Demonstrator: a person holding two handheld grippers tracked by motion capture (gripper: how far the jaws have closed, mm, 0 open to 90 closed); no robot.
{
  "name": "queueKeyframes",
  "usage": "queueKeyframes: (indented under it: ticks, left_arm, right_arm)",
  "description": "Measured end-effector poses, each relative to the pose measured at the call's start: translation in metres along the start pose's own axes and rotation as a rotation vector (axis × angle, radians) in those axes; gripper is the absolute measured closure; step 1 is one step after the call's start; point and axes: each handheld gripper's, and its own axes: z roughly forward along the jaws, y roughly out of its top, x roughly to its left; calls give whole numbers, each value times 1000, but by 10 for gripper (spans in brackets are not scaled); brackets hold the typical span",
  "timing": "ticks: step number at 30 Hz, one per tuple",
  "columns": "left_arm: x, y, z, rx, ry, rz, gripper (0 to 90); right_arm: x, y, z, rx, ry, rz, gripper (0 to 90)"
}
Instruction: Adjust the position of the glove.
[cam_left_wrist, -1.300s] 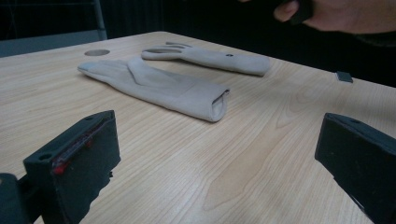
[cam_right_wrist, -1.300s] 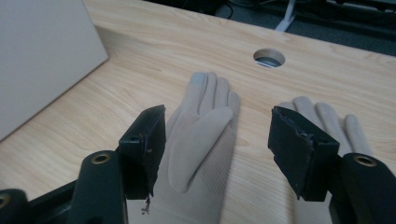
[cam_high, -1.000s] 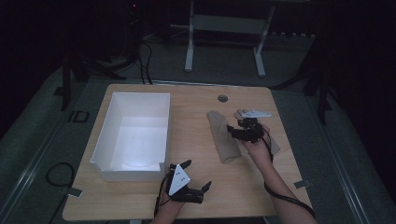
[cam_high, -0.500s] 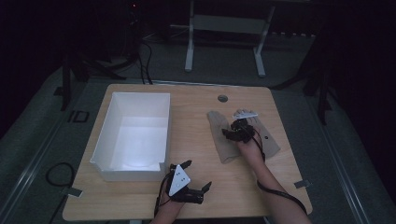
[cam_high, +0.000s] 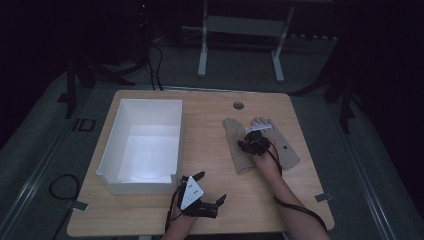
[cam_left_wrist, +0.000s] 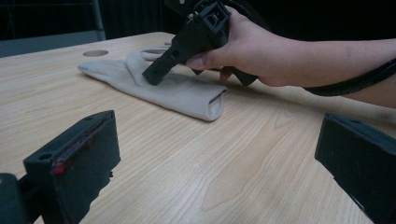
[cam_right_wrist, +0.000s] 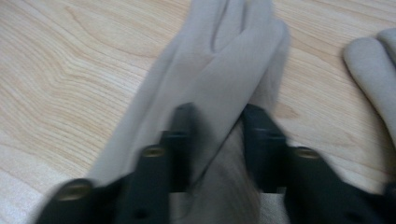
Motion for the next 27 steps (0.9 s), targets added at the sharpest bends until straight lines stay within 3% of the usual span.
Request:
queueKeyframes:
  ticks: [1, 6, 11, 18, 20, 23, 27]
  left_arm:
    - [0, 0, 0, 0, 0, 0, 3]
    - [0, 0, 0, 0, -1, -4, 3]
    - [1, 0, 0, 1, -2, -7, 3]
    - [0, 0, 0, 0, 0, -4, 3]
    - [0, 0, 0, 0, 1, -3, 3]
    - [0, 0, 0, -1, 2, -2, 3]
    - [0, 0, 0, 0, 2, 1, 3]
  right_arm:
    - [1, 0, 0, 3, -14, 2, 738]
    - [7, 4, -2, 19, -41, 20, 790]
    - [9, 14, -22, -52, -2, 105, 796]
    - [23, 29, -65, -170, 13, 174, 799]
    - [26, 30, -74, -193, 25, 204, 799]
    - [36, 26, -85, -208, -3, 207, 799]
    - [45, 14, -89, -223, 0, 247, 798]
